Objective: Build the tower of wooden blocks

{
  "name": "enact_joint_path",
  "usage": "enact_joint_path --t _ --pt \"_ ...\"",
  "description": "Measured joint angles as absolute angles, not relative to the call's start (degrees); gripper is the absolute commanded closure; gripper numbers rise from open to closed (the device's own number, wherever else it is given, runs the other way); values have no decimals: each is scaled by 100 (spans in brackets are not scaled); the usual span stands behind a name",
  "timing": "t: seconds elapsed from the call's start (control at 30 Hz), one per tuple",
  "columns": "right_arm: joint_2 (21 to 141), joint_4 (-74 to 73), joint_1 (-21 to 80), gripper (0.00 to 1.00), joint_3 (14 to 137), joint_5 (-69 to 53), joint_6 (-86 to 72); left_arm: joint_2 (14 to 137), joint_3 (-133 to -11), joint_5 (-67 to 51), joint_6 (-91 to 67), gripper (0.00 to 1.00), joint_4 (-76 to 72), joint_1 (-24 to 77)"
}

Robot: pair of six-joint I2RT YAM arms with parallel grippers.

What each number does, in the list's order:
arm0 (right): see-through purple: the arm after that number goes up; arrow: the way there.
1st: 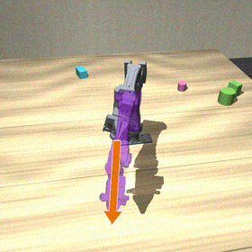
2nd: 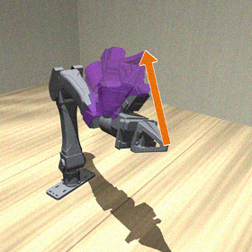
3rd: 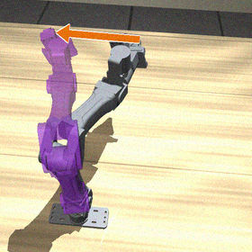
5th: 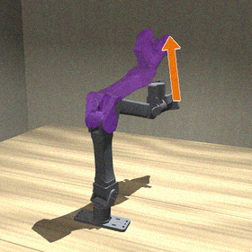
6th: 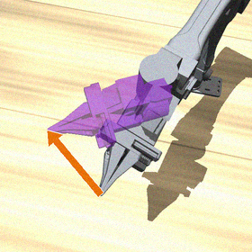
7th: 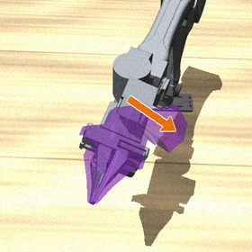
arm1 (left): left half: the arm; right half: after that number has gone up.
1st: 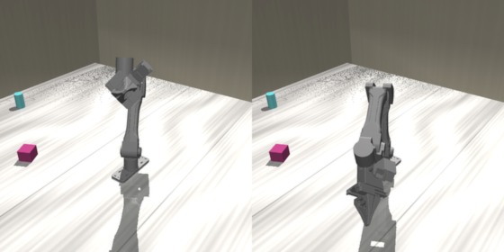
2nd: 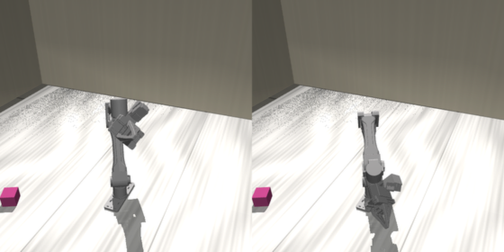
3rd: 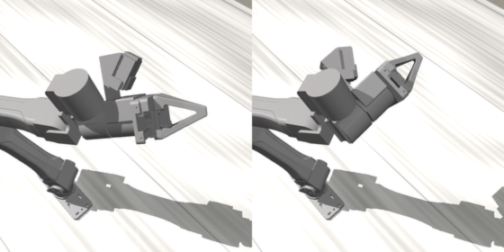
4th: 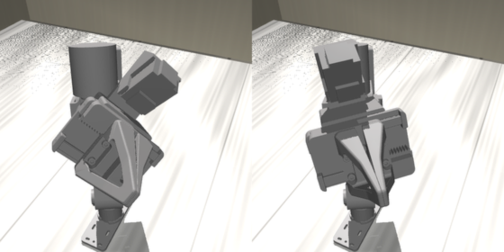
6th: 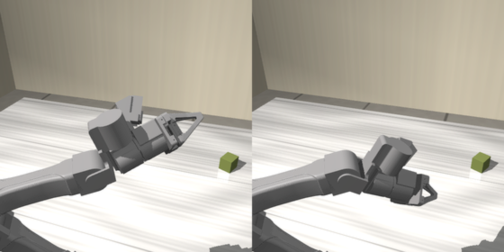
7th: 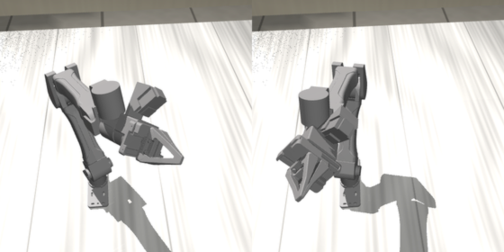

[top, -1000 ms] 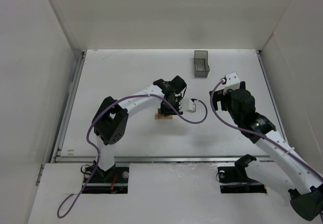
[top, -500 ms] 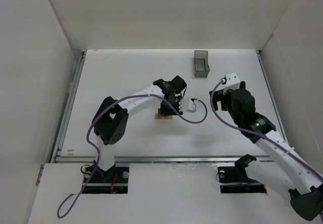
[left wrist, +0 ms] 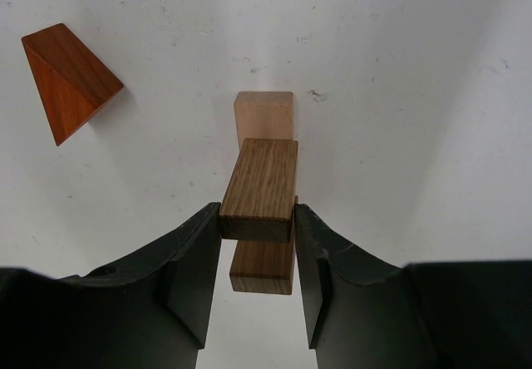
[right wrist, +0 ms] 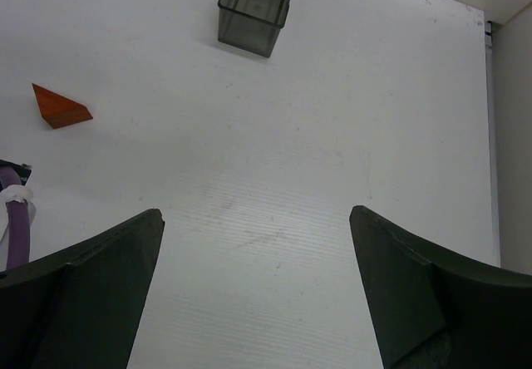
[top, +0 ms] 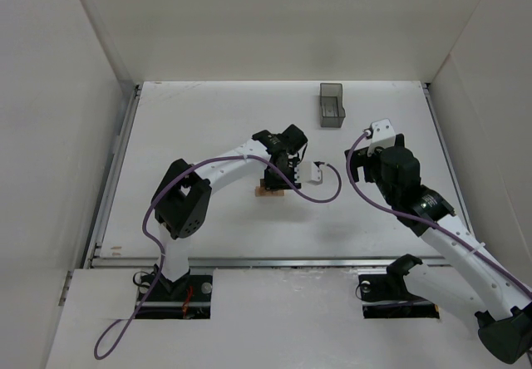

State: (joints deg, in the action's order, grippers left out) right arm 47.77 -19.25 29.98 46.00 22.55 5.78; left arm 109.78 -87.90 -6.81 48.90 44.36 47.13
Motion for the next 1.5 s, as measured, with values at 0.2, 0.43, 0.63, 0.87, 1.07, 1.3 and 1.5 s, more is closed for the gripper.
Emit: enact_joint_path --t 0.2,0.43,0.63,0.87,1.07,1.3,1.5 --pt "4777 -1925 2998 1 4600 2255 578 10978 -8790 -672 4862 63 4429 4713" --pt "4777 -1925 2998 1 4600 2255 578 10978 -8790 -602 4856 63 4425 4713" --pt "4777 -1925 2998 1 4600 2255 578 10978 -8790 -554 4853 63 4425 4713" --pt "4777 -1925 2998 1 4600 2255 578 10986 -8790 -552 4853 66 4372 4713" --pt "4777 -1925 2998 1 4600 2255 578 10997 -8790 -552 4829 66 4364 4713" --pt "4777 -1925 2998 1 4600 2255 578 10997 -8790 -563 4797 66 4366 4713" --pt "4777 -1925 2998 1 4600 2255 578 11002 -8790 -598 4759 66 4390 4713"
